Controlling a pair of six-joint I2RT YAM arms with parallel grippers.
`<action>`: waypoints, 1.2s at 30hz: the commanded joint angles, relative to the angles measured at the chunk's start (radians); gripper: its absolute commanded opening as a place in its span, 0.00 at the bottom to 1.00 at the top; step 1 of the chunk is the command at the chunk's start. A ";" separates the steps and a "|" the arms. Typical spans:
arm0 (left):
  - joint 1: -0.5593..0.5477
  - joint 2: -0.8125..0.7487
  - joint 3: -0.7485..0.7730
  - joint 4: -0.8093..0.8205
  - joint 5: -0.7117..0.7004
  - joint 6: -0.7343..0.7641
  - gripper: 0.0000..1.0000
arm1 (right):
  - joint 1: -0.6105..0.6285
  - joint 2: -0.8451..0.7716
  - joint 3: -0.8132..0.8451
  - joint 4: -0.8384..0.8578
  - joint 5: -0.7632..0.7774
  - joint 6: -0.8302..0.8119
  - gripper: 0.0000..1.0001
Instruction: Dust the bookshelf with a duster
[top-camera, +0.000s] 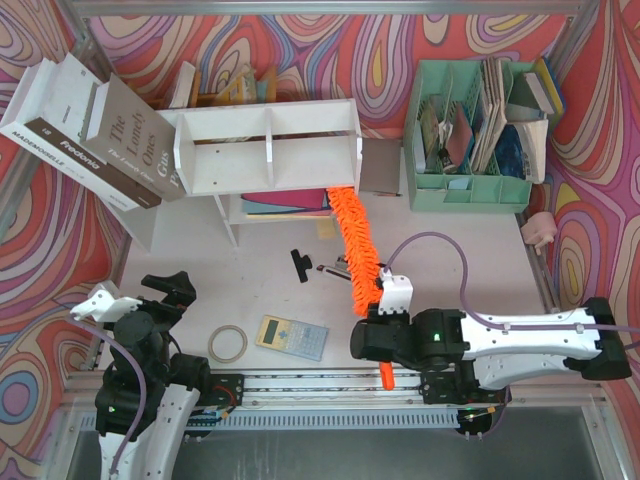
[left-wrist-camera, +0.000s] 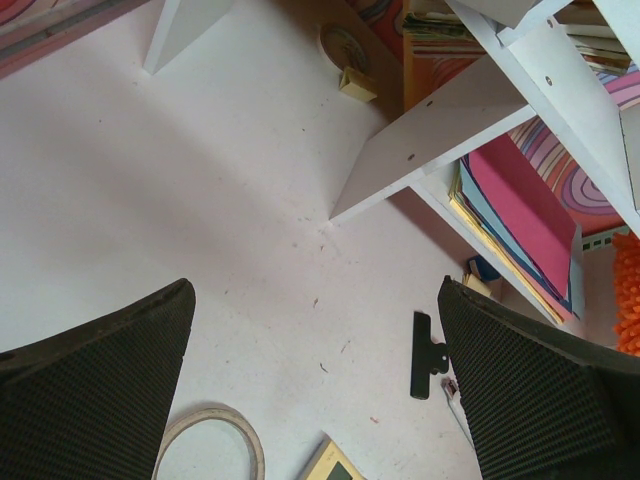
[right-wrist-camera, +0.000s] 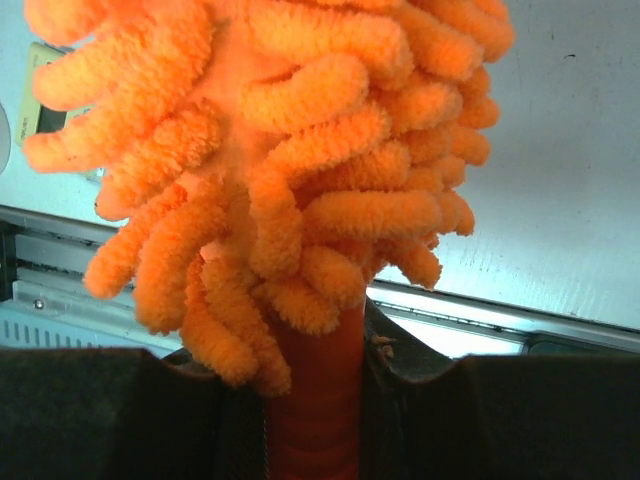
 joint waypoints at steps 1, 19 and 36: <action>0.008 -0.005 -0.014 0.019 0.007 0.013 0.99 | 0.000 0.029 0.017 -0.038 0.104 0.067 0.00; 0.008 0.000 -0.016 0.021 0.010 0.012 0.98 | -0.076 0.058 -0.036 0.152 -0.022 -0.093 0.00; 0.008 -0.001 -0.015 0.022 0.012 0.012 0.98 | -0.087 0.017 -0.088 0.141 -0.037 -0.053 0.00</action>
